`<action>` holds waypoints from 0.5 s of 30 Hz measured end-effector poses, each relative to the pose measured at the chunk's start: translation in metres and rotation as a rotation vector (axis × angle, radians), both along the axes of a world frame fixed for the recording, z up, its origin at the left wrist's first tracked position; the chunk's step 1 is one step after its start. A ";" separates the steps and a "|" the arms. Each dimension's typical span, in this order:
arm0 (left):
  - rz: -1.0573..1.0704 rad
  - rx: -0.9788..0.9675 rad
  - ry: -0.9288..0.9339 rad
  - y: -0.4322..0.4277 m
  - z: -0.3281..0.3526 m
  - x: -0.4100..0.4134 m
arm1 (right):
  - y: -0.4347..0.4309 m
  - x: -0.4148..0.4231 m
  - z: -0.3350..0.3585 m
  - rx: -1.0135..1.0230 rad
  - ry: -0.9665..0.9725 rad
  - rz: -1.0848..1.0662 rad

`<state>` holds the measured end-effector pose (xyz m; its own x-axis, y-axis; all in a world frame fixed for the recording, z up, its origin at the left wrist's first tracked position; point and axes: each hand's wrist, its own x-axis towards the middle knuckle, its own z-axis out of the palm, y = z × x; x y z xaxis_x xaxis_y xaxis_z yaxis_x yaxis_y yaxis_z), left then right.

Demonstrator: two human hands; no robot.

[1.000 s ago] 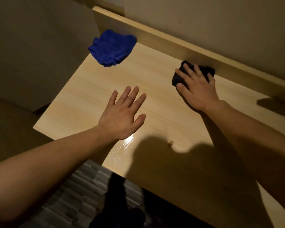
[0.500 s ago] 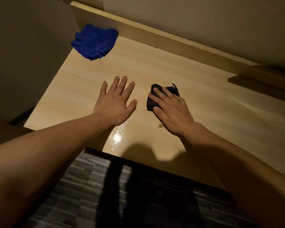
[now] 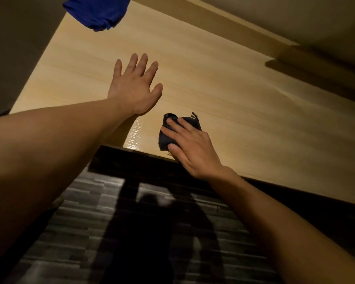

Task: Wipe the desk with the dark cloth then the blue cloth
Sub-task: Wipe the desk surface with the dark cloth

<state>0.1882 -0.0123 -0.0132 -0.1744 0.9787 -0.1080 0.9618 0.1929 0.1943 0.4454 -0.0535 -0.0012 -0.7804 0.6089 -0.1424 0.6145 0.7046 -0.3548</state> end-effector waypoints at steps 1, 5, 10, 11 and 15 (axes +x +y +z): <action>-0.001 0.004 -0.002 0.000 0.000 0.000 | -0.005 0.000 0.000 -0.013 0.009 -0.007; -0.015 0.004 0.005 0.001 -0.003 0.000 | -0.021 0.003 0.001 -0.076 0.082 -0.041; -0.018 0.003 0.014 0.001 -0.003 0.001 | -0.039 0.003 0.007 -0.237 0.235 -0.166; -0.020 -0.001 0.016 0.001 -0.004 0.000 | -0.041 0.003 0.010 -0.283 0.282 -0.176; -0.028 -0.069 0.016 0.007 -0.002 -0.001 | -0.037 0.004 0.035 -0.608 0.462 -0.395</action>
<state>0.1869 -0.0051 -0.0148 -0.1497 0.9735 -0.1729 0.9698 0.1786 0.1660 0.4492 -0.0909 0.0343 -0.5875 0.7689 -0.2522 0.4758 0.0762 -0.8762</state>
